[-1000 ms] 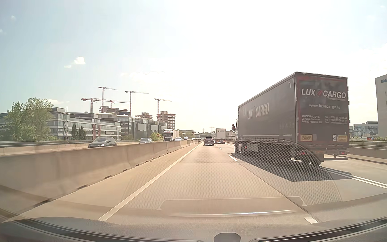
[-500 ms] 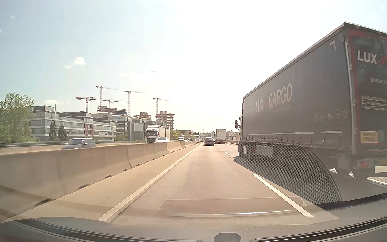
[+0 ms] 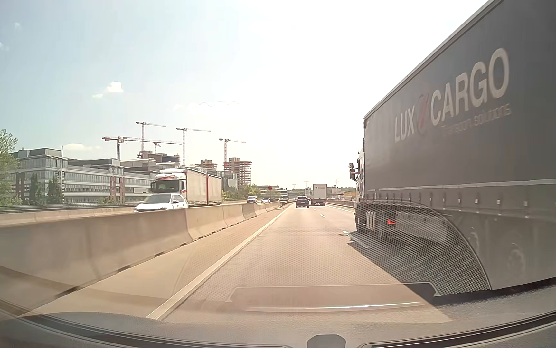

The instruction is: Follow the waypoints while adhering to traffic rules and regulations

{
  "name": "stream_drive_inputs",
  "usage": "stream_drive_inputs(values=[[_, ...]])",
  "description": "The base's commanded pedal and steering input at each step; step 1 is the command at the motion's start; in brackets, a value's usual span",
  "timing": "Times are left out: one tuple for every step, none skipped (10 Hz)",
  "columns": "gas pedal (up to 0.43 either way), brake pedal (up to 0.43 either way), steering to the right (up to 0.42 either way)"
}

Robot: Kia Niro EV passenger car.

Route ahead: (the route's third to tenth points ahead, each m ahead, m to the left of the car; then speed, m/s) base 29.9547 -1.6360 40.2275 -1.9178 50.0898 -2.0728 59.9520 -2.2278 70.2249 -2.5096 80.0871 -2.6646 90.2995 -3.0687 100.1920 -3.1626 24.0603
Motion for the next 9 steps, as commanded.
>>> stream_drive_inputs(values=[[0.157,0.030,0.001],[0.157,0.030,0.001],[0.157,0.030,0.001],[0.169,0.030,0.001],[0.169,0.030,0.002],[0.169,0.030,0.002],[0.169,0.030,0.003],[0.169,0.030,0.003],[0.169,0.030,0.003]])
